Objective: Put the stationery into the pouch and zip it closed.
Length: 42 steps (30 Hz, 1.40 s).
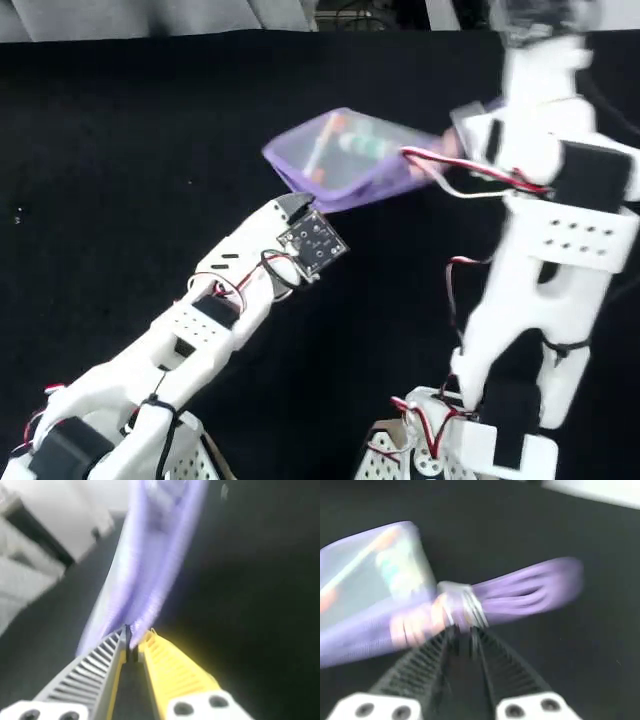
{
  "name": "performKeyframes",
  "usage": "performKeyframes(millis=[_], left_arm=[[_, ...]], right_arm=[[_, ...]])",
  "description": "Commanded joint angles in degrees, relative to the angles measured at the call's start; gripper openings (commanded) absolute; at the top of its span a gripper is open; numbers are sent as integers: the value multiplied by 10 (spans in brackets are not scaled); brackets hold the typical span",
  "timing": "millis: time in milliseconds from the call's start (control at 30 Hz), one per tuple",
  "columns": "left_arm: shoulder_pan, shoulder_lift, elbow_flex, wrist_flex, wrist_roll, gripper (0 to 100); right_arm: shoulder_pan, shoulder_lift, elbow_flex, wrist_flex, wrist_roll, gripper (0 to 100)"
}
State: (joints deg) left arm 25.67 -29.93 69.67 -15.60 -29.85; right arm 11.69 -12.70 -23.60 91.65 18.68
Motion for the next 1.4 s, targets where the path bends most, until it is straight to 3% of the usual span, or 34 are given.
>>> performKeyframes(millis=[0, 167, 300, 533, 733, 867, 1000, 1167, 1367], left_arm=[[-13, -7, -7, -9, 0, 27], [-13, -7, -7, -9, 0, 27], [-13, -7, -8, -6, 5, 27], [-35, -7, -40, 1, 151, 27], [-47, -7, -143, 164, 252, 27], [-53, -7, -208, 269, 328, 27], [-54, -6, -257, 331, 376, 27], [-53, -6, -297, 370, 401, 27], [-48, -2, -327, 395, 417, 27]], right_arm=[[45, -24, 36, -77, 6, 11], [69, -24, 82, -125, 6, 11], [63, -29, 86, -84, 1, 11], [-25, -49, 53, 10, 1, 12], [-121, -130, 122, 16, -10, 75], [-160, -224, 216, -36, -36, 142], [-198, -346, 370, -136, -50, 135], [-212, -508, 574, -302, -87, 137], [-245, -642, 751, -392, -131, 138]])
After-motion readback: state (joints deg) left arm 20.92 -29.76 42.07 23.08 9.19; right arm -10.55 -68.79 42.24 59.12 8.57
